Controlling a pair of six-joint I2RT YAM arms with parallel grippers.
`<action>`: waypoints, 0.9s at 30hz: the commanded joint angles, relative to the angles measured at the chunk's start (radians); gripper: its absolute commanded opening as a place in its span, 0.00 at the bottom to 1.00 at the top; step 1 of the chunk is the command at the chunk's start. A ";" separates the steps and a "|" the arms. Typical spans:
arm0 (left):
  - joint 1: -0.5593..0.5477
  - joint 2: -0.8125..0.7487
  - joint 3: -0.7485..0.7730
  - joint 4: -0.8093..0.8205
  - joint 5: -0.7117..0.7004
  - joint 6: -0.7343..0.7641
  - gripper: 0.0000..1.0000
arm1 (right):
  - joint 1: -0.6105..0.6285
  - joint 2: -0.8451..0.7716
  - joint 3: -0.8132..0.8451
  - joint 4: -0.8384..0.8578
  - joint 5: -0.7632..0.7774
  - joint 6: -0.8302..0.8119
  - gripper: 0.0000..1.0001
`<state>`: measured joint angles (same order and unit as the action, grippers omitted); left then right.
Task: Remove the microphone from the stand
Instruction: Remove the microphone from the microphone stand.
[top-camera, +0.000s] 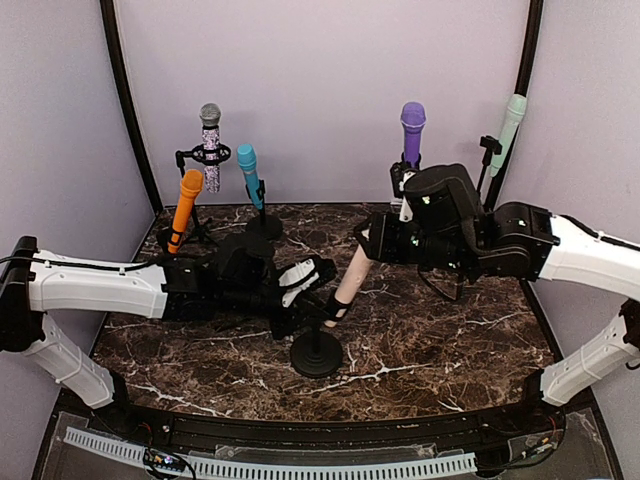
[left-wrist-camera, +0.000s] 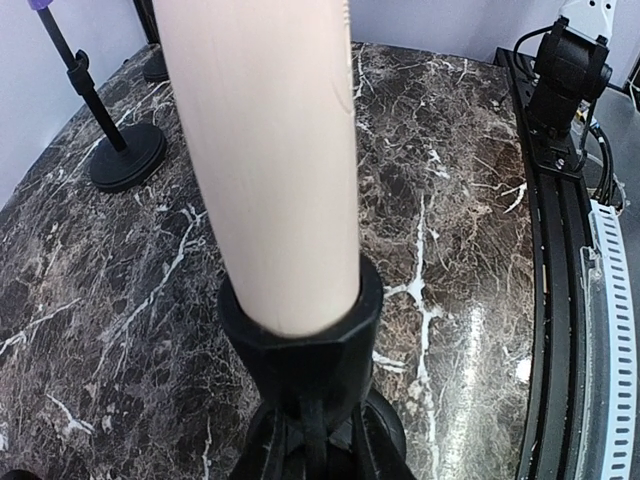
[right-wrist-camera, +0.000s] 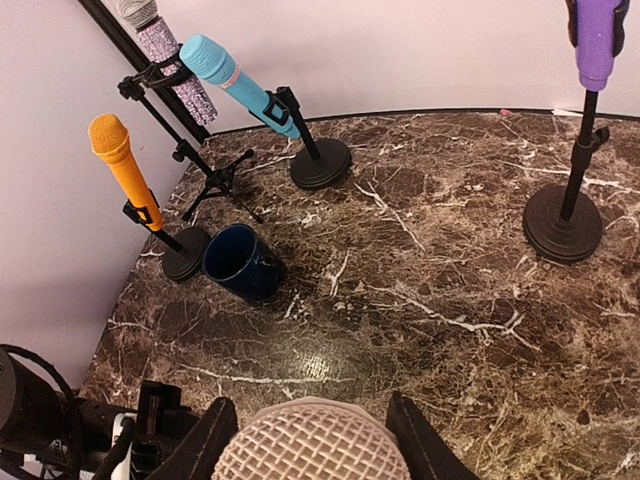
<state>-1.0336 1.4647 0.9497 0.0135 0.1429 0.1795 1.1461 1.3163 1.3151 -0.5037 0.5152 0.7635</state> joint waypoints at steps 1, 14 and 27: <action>-0.021 0.035 -0.017 -0.177 -0.057 0.055 0.00 | -0.019 -0.101 -0.001 0.243 -0.033 -0.098 0.12; -0.037 0.043 -0.015 -0.176 -0.061 0.058 0.00 | -0.025 -0.184 -0.059 0.358 -0.327 -0.292 0.12; -0.037 0.050 -0.012 -0.181 -0.068 0.061 0.00 | -0.025 -0.235 -0.061 0.362 -0.294 -0.311 0.12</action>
<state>-1.0801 1.4784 0.9627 0.0105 0.1238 0.1928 1.1191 1.1786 1.2037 -0.3794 0.2382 0.4194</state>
